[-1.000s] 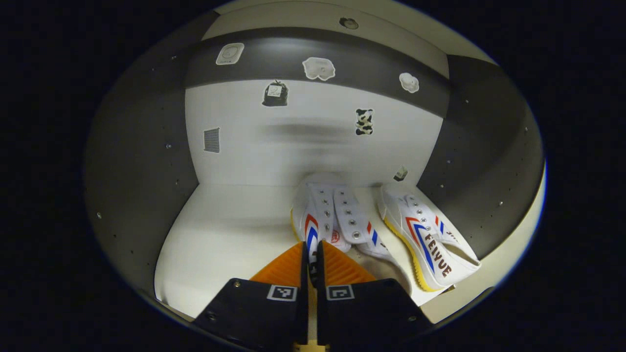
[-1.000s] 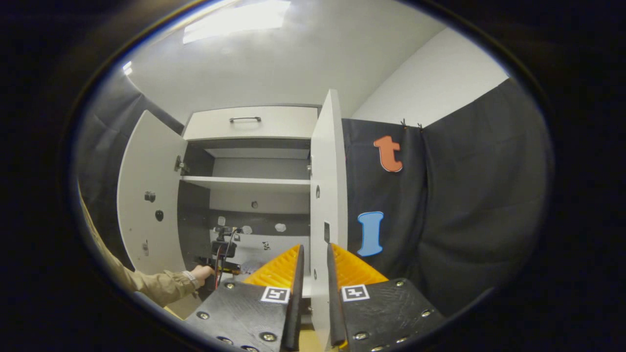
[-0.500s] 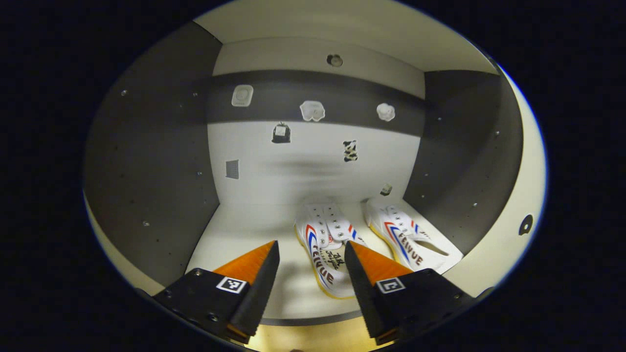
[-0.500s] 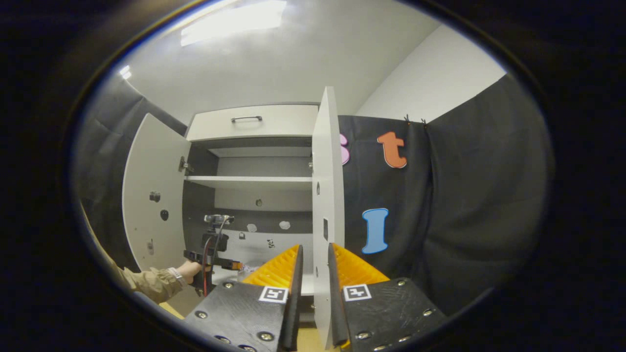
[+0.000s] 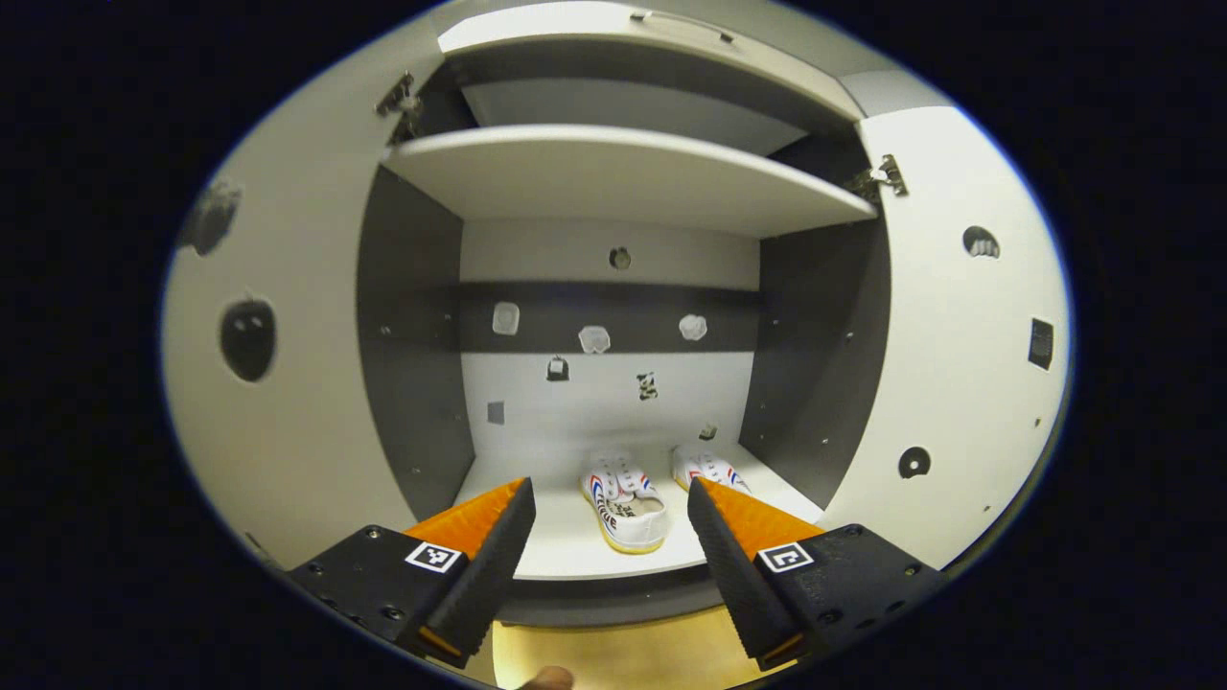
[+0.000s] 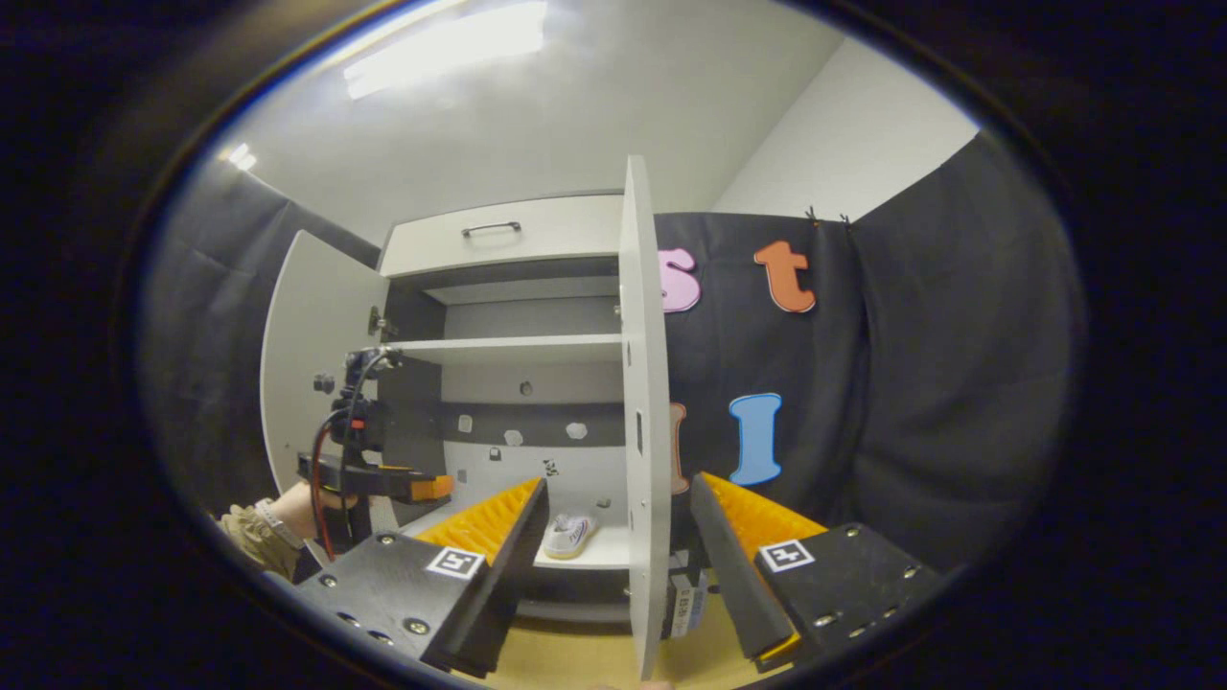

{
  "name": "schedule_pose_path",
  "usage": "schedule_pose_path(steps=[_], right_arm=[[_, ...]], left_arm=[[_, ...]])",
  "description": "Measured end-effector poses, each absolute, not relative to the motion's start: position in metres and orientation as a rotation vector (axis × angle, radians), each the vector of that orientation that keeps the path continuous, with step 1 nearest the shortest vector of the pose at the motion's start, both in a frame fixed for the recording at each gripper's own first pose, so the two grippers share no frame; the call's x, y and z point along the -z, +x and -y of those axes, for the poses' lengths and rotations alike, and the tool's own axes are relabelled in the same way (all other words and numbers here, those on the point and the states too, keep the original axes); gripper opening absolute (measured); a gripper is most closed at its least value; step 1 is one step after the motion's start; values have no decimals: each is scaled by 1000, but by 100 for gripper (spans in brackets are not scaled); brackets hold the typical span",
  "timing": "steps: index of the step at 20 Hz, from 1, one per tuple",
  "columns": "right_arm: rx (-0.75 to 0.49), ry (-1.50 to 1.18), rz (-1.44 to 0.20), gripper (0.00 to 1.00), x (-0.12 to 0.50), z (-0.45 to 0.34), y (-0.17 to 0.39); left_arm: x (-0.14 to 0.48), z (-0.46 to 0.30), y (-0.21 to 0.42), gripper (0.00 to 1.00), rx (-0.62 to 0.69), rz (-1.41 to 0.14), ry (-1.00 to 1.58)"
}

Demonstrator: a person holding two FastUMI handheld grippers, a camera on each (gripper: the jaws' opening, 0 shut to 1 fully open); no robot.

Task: Grab one shoe with the right hand and put it into the shoe cabinet, grab the other shoe with the left hand and put it into the shoe cabinet; then close the right door with the right hand and the left door with the left hand.

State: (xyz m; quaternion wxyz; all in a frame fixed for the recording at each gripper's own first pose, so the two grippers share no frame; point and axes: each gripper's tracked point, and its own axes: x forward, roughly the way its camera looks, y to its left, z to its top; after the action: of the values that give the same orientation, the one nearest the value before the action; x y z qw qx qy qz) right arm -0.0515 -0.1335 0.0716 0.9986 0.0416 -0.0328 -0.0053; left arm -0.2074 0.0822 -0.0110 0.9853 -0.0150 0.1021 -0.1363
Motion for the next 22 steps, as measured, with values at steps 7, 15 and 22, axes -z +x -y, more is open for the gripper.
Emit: schedule_pose_path(steps=[7,15,22], right_arm=[[28,71,51,89,-66,167,-37],[107,74,2,89,-41,218,0],[26,87,-36,88,-30,211,16]], left_arm=[[-40,-118,-285,96,206,-141,-32],[-62,-160,-347,94,79,-135,36],[-79,-183,-368,96,12,-110,22]])
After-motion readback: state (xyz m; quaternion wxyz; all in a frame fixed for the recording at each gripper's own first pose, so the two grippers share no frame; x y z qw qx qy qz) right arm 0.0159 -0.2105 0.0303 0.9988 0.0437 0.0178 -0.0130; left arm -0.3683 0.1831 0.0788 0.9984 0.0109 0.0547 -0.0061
